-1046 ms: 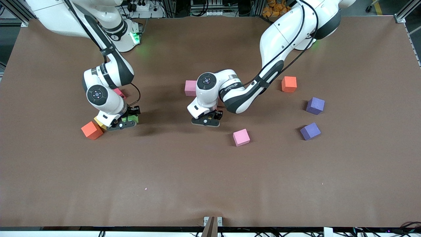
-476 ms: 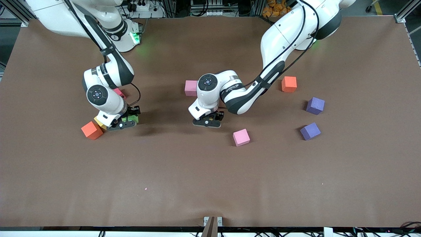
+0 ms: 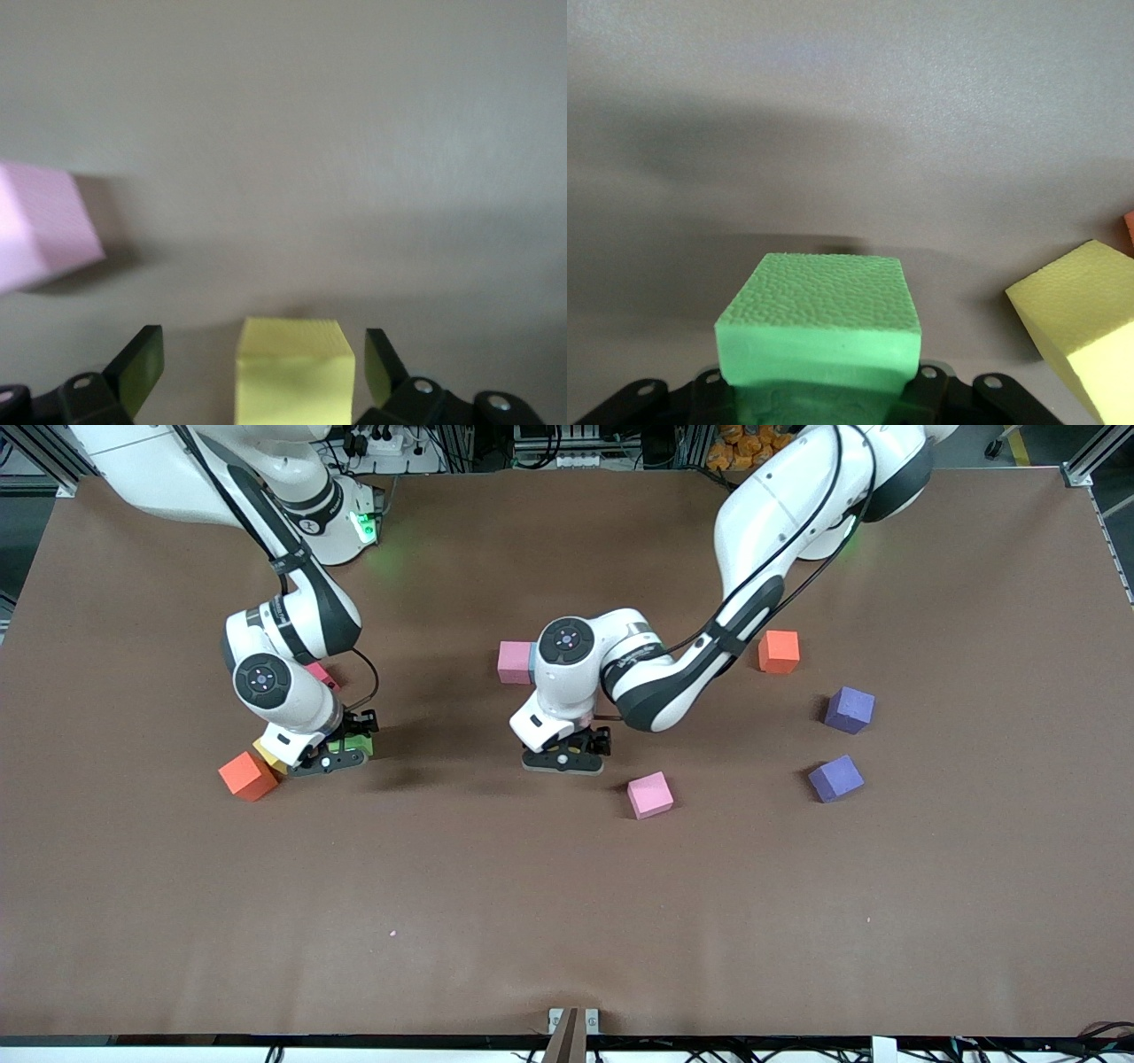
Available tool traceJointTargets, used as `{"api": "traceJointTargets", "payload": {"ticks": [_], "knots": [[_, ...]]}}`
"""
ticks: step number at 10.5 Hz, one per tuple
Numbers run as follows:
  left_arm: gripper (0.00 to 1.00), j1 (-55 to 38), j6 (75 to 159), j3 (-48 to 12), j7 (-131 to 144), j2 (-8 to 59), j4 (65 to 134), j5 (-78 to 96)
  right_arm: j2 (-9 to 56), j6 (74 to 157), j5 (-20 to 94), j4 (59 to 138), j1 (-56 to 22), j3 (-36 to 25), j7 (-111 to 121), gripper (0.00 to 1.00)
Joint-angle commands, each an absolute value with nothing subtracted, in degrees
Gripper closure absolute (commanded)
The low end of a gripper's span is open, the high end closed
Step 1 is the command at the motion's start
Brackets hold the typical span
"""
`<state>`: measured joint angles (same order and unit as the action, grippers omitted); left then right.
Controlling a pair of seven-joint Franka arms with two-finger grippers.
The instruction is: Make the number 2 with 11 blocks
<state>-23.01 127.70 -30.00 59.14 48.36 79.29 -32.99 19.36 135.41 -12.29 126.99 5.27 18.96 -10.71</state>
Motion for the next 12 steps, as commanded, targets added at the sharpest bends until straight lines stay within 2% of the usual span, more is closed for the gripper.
{"api": "traceJointTargets", "payload": {"ticks": [1, 3, 5, 7, 9, 12], "knots": [[0.0, -19.27, 125.34, -30.15, 61.08, 43.52, 80.68, -31.03, 18.54, 134.91, -11.86, 126.57, 5.81, 20.47, -10.55, 0.65], [0.0, -14.79, 122.0, -30.23, 60.65, 41.84, 81.03, -29.27, 18.81, 134.74, -12.21, 124.55, 3.18, 22.41, -9.85, 0.65], [0.0, -8.3, 119.63, -32.42, 59.33, 40.44, 82.0, -27.08, 20.73, 134.74, -12.39, 119.91, 0.01, 22.41, 0.98, 0.65], [0.0, -2.31, 120.23, -35.85, 58.71, 40.95, 83.58, -26.19, 23.11, 135.35, -12.39, 115.42, -1.83, 22.24, 17.5, 0.65], [0.0, -0.36, 122.07, -35.6, 59.5, 41.22, 83.32, -24.88, 24.86, 136.14, -13.09, 113.3, -5.69, 22.06, 26.32, 0.64], [0.0, 4.56, 121.99, -35.68, 60.11, 40.78, 83.06, -24.7, 31.09, 136.06, -14.68, 106.72, -14.47, 19.09, 32.6, 0.64]]}}
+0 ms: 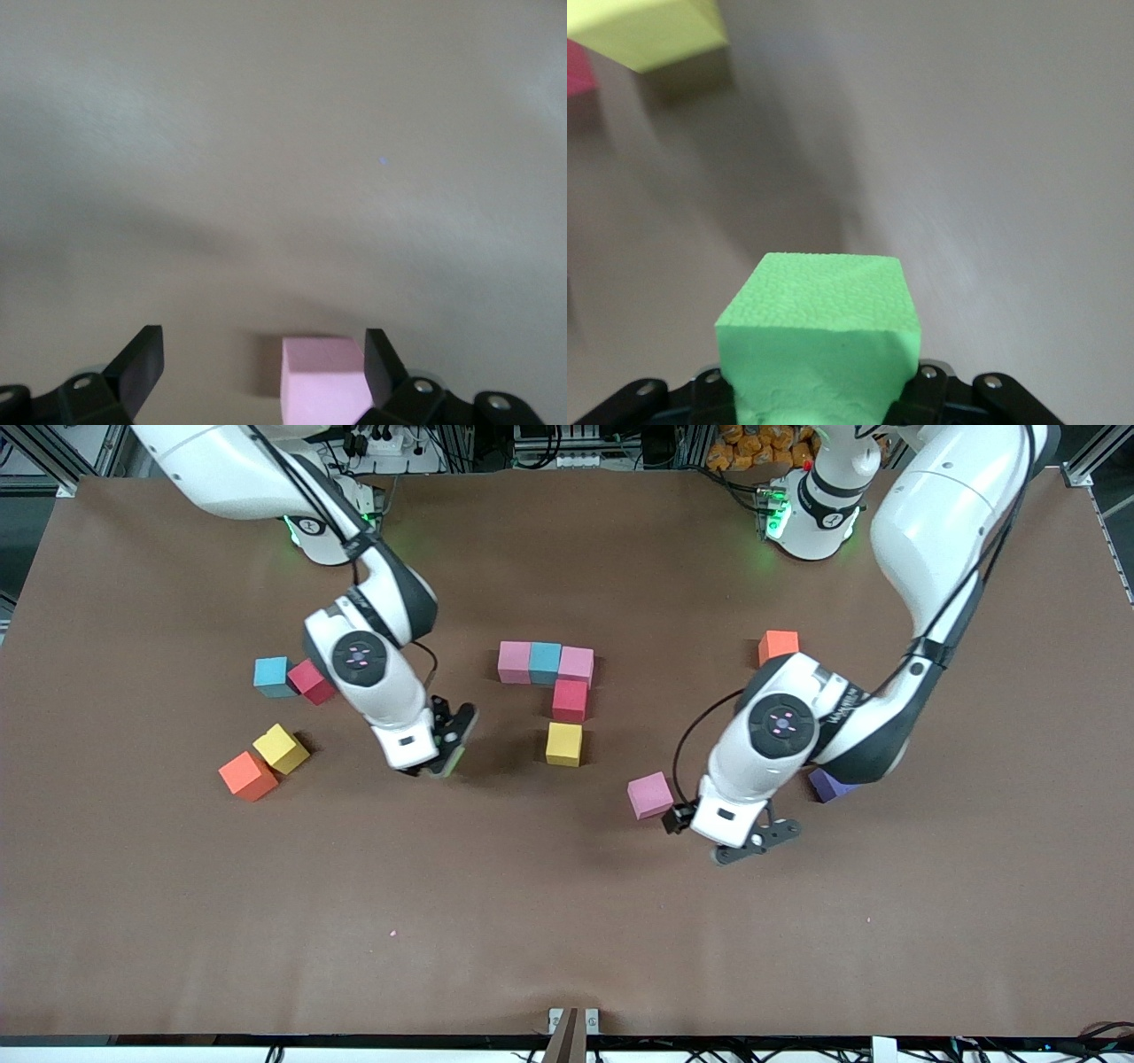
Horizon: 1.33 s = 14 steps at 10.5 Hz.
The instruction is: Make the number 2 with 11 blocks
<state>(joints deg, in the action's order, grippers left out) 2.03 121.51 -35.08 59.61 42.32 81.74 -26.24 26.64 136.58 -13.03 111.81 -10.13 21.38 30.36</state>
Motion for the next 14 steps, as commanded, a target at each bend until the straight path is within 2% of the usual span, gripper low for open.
{"api": "traceJointTargets", "payload": {"ticks": [1, 3, 6, 12, 14], "knots": [[0.0, 5.7, 121.73, -35.68, 61.16, 40.61, 83.06, -24.52, 32.42, 136.23, -14.16, 105.66, -16.07, 18.72, 32.26, 0.64], [0.0, 7.46, 121.55, -35.77, 61.35, 40.6, 82.97, -23.74, 34.36, 136.23, -13.18, 103.55, -19.05, 18.2, 31.82, 0.65], [0.0, 6.33, 122.17, -35.68, 61.44, 42.44, 82.97, -23.55, 37.26, 136.32, -14.33, 98.88, -26.0, 12.93, 37.76, 0.65], [0.0, 1.94, 127.08, -35.33, 65.45, 46.05, 82.97, -23.9, 38.06, 135.7, -14.06, 99.14, -29.0, 12.75, 37.97, 0.65], [0.0, -1.3, 127.88, -33.15, 70.03, 46.41, 82.97, -24.08, 39.37, 136.49, -13.45, 99.14, -30.22, 12.66, 37.53, 0.65]]}}
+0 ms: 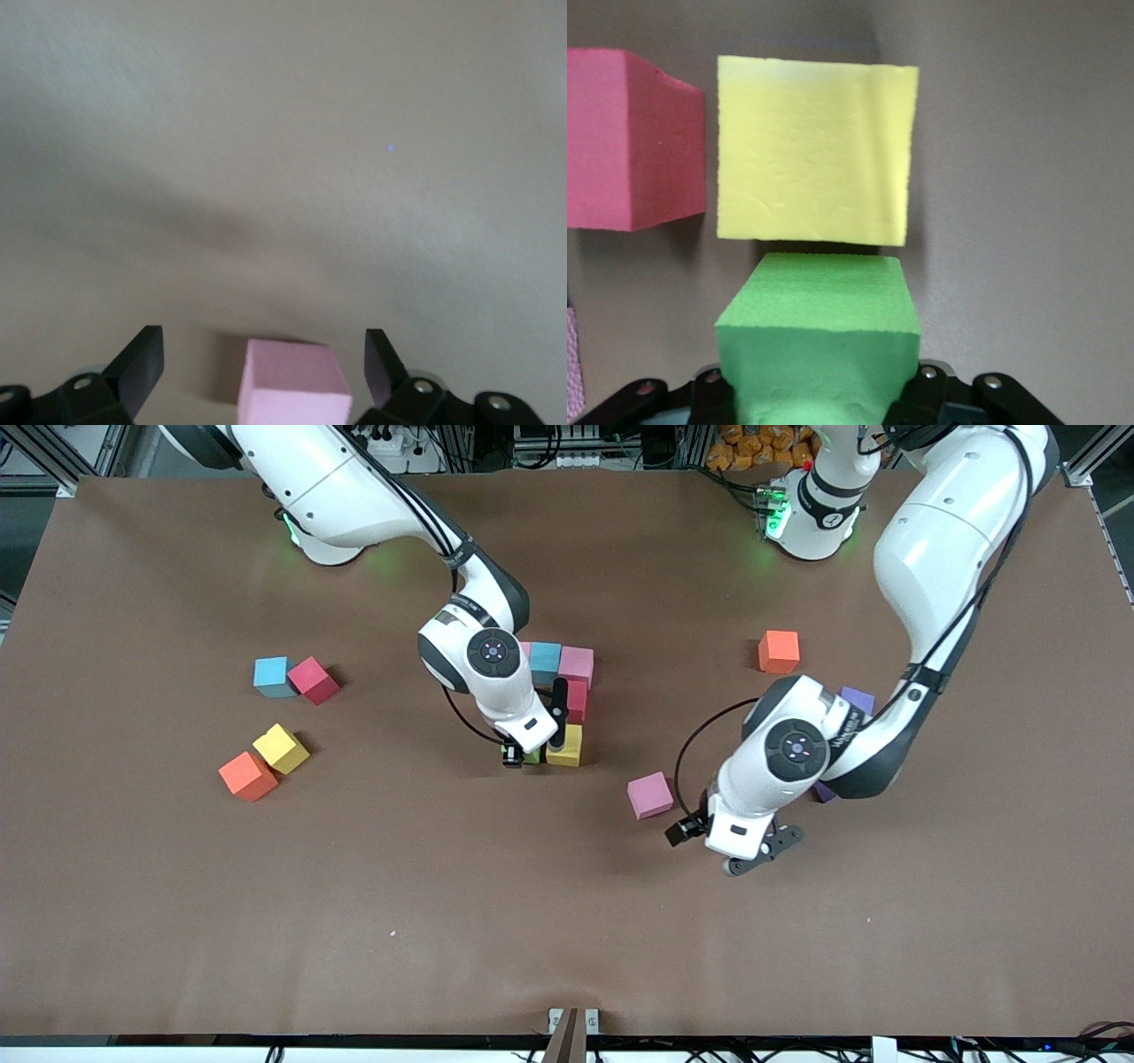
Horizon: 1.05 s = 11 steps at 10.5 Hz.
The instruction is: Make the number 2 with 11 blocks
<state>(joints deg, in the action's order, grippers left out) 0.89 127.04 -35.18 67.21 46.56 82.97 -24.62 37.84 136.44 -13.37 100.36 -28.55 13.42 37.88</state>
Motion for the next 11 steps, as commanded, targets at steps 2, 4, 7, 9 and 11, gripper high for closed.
{"api": "traceJointTargets", "payload": {"ticks": [2, 4, 7, 9, 11], "knots": [[0.0, -3.51, 127.79, -31.99, 70.84, 46.41, 82.97, -23.99, 39.73, 136.58, -13.62, 98.96, -30.93, 11.52, 37.35, 0.64], [0.0, -3.87, 127.88, -31.91, 71.81, 47.45, 82.97, -24.08, 39.64, 136.58, -13.27, 98.88, -31.03, 10.73, 37.27, 0.64], [0.0, -5.09, 128.06, -31.64, 73.04, 48.6, 82.97, -24.08, 39.64, 138.33, -12.22, 99.05, -30.94, 10.55, 37.18, 0.31], [0.0, -6.59, 127.97, -31.03, 74.0, 49.22, 82.97, -24.08, 39.64, 138.43, -10.74, 98.97, -31.11, 10.37, 36.92, 0.28], [0.0, -7.47, 128.06, -30.41, 74.18, 49.31, 82.97, -24.08, 39.64, 138.34, -9.84, 99.05, -31.2, 10.37, 36.91, 0.29]]}}
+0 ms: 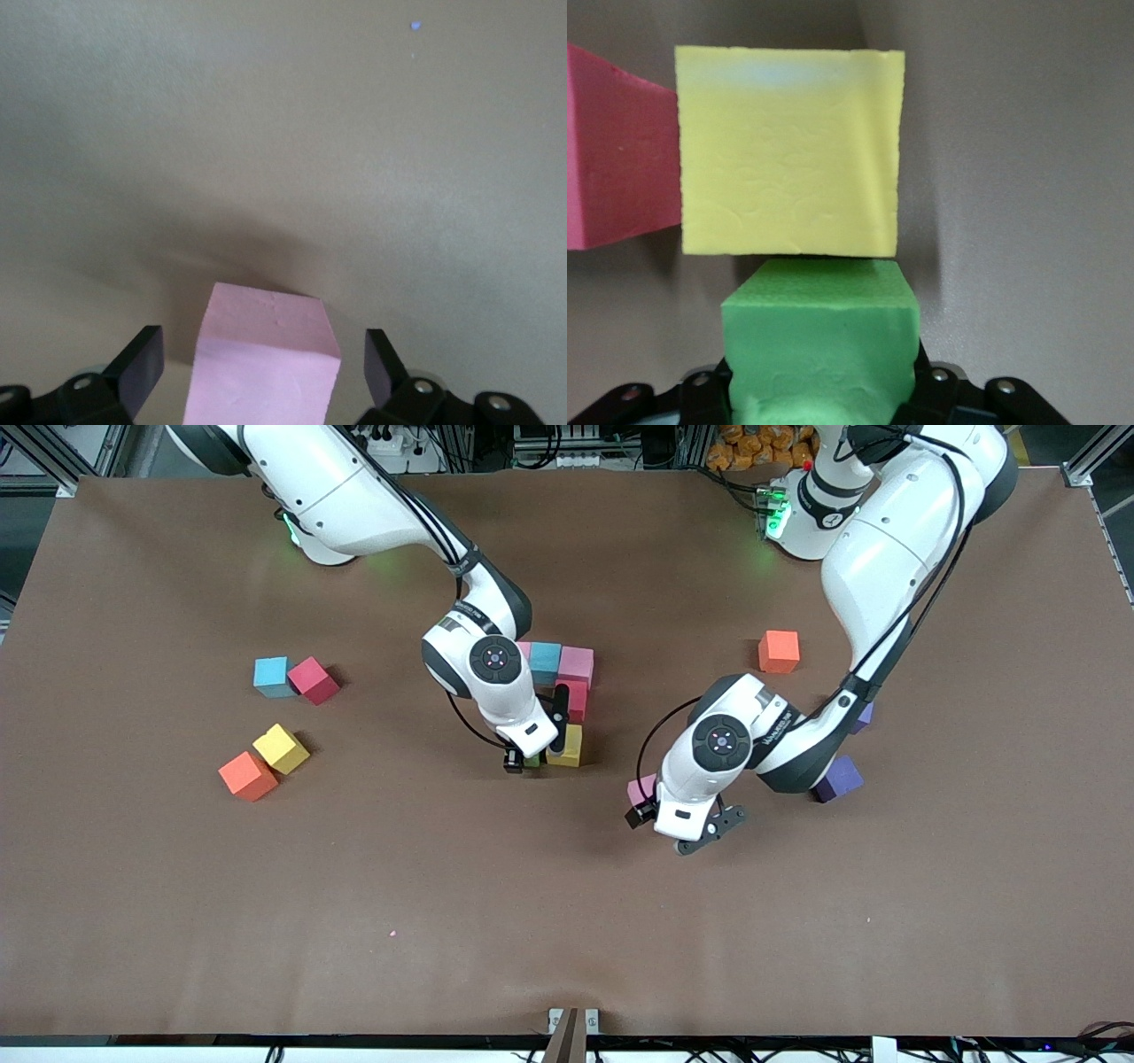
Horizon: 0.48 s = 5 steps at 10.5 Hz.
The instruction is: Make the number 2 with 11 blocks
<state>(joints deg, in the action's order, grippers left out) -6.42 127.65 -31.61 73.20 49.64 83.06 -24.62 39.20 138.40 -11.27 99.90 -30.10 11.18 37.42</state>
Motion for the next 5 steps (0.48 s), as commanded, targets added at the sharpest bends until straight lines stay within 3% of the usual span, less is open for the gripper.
{"api": "traceJointTargets", "payload": {"ticks": [1, 5], "knots": [[0.0, -8.25, 128.06, -30.06, 74.18, 49.48, 82.97, -24.08, 39.73, 138.34, -9.76, 99.05, -31.38, 10.37, 36.91, 0.29], [0.0, -12.21, 128.06, -26.81, 74.09, 50.18, 82.97, -24.17, 39.55, 137.9, -9.75, 98.97, -31.99, 10.46, 36.22, 0.38]]}}
